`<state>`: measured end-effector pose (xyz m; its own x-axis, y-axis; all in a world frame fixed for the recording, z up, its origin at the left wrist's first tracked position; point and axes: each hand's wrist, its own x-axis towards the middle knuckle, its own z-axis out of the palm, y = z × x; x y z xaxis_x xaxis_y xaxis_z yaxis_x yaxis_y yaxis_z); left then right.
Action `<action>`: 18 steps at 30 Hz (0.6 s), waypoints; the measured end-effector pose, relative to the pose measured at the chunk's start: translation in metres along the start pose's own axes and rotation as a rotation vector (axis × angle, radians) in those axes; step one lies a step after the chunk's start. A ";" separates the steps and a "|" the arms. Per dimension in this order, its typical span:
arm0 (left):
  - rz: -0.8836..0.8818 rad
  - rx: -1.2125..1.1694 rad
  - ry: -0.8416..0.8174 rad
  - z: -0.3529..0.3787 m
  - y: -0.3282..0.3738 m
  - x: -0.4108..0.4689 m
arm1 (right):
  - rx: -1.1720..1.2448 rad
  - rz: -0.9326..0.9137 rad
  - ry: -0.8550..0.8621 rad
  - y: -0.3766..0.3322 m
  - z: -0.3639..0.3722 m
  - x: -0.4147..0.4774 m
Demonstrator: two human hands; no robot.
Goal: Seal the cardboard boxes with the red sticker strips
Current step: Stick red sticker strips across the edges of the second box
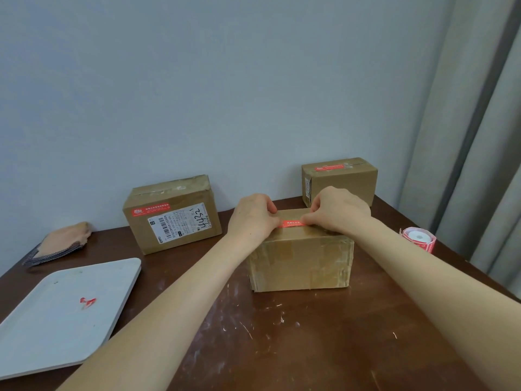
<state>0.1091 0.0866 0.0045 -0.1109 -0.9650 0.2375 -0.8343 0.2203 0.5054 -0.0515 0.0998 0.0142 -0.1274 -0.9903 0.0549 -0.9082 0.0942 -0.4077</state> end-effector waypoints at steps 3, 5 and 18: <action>0.001 0.021 -0.014 0.000 0.000 0.001 | -0.038 0.009 0.000 -0.002 0.000 0.000; 0.002 0.037 -0.020 0.000 -0.001 0.000 | -0.059 0.009 -0.001 -0.003 0.000 0.001; 0.341 0.241 -0.101 0.001 -0.019 -0.020 | -0.047 -0.028 0.103 0.004 -0.001 -0.007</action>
<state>0.1267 0.1014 -0.0104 -0.4445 -0.8544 0.2692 -0.8417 0.5012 0.2009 -0.0547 0.1071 0.0128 -0.1400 -0.9771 0.1604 -0.9293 0.0738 -0.3618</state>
